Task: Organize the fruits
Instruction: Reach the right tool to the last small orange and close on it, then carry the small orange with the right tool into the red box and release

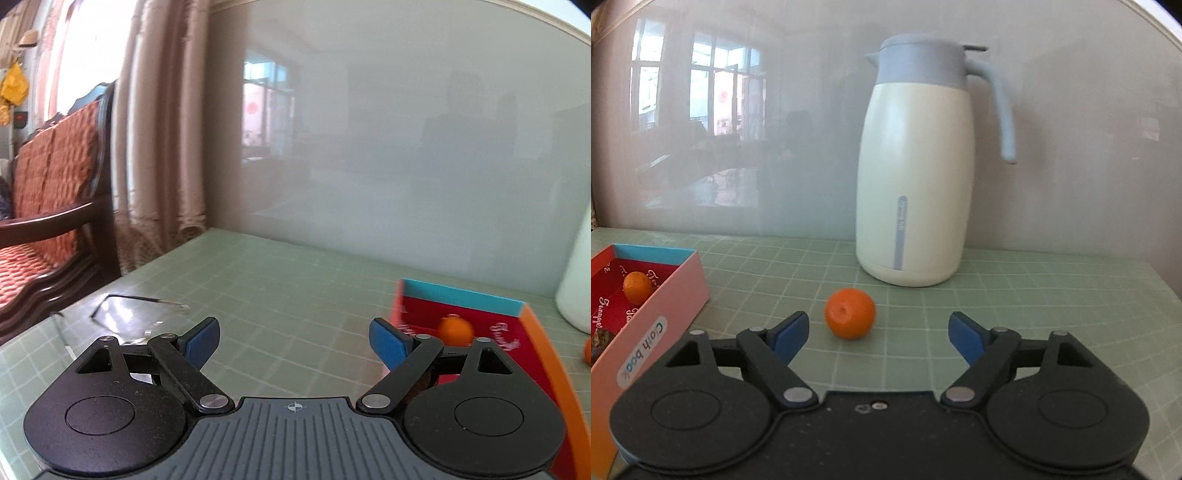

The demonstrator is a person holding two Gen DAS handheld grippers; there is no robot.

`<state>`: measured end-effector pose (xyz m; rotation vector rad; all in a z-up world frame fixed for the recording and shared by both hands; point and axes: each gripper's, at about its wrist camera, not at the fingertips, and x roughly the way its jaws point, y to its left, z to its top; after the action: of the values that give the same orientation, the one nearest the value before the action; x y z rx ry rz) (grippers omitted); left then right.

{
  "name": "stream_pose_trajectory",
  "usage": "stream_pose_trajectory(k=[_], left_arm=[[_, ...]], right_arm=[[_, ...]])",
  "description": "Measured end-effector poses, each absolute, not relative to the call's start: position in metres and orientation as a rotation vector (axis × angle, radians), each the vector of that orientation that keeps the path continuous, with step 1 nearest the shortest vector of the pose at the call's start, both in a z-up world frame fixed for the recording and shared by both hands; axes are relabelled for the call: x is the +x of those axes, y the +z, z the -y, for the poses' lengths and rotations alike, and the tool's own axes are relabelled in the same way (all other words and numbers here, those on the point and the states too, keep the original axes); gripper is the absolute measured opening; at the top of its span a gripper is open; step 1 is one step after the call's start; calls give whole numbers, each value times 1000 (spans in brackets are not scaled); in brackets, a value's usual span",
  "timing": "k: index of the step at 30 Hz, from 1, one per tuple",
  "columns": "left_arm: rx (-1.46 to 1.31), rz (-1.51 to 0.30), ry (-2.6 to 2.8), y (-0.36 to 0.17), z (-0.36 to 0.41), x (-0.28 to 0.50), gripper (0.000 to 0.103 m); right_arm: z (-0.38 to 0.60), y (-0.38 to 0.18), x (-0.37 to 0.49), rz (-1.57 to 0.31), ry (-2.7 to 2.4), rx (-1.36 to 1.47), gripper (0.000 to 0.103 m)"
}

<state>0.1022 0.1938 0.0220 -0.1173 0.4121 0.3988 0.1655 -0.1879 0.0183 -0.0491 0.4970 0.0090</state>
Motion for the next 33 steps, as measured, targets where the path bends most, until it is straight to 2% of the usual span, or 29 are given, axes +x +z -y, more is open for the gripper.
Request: stream_pose_trajectory(k=[15, 18, 19, 33], left_arm=[[-121, -453, 526, 9, -242, 106, 88], [-130, -457, 535, 8, -245, 106, 88], [-131, -461, 538, 8, -246, 106, 88], [-155, -469, 531, 7, -247, 101, 89]], right_arm=[[168, -4, 220, -585, -13, -39, 61], [170, -7, 224, -611, -11, -32, 44], [170, -7, 224, -615, -2, -27, 41], [156, 19, 196, -569, 41, -54, 40]])
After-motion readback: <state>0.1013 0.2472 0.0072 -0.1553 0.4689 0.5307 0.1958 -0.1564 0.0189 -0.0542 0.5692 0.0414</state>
